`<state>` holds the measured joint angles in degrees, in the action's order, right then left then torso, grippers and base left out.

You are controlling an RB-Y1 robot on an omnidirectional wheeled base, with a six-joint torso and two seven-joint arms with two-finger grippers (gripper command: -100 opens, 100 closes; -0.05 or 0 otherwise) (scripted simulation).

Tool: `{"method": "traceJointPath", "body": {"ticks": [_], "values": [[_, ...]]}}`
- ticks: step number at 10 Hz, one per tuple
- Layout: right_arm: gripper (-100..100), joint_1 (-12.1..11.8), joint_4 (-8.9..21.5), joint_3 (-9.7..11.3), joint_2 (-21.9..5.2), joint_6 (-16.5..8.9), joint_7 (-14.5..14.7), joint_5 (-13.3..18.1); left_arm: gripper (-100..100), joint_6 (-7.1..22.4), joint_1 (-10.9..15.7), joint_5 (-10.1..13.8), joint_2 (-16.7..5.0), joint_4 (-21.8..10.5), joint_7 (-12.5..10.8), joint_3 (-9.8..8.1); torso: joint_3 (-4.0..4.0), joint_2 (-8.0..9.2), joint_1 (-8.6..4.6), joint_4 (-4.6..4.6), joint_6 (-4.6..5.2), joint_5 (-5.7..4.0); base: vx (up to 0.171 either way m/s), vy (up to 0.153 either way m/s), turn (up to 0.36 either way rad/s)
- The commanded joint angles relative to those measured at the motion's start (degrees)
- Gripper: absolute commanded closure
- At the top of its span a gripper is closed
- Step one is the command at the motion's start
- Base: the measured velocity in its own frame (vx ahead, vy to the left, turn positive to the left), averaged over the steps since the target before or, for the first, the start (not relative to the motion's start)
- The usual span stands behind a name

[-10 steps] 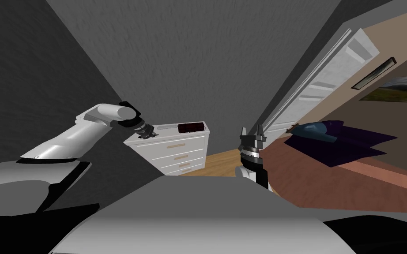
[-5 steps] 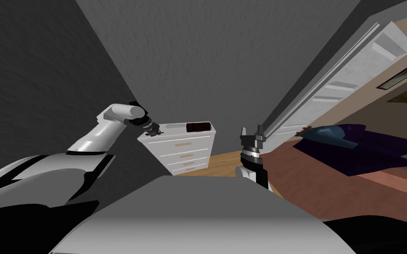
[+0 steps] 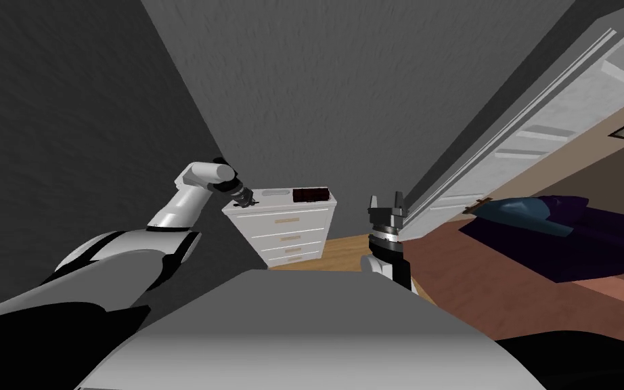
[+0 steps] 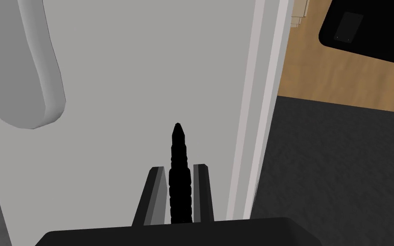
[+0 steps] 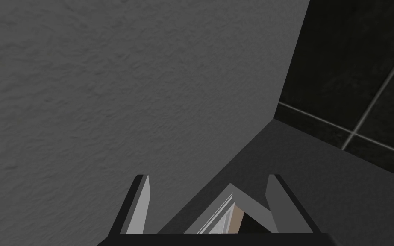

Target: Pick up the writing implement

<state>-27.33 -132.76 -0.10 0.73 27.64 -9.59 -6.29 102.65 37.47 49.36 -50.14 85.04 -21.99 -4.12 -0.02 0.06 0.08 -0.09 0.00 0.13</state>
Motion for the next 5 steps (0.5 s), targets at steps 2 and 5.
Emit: {"method": "traceJointPath", "body": {"ticks": [2, 5], "values": [[0, 0.0, 0.0, 0.0, 0.0, 0.0, 0.0, 0.0, 100, 1.5, 4.4, -4.5, 4.7, -2.0, 0.3, 0.22, -0.02, -0.02, 0.15, -0.02, -0.11, 0.03, -0.012, 0.078, 0.194], [0, 0.0, 0.0, 0.0, 0.0, 0.0, 0.0, 0.0, 100, 3.1, 7.5, -9.0, 9.9, -4.4, 0.9, 0.28, -0.14, -0.12, -0.12, -0.16, 0.12, 0.09, -0.007, 0.057, 0.075]]}}
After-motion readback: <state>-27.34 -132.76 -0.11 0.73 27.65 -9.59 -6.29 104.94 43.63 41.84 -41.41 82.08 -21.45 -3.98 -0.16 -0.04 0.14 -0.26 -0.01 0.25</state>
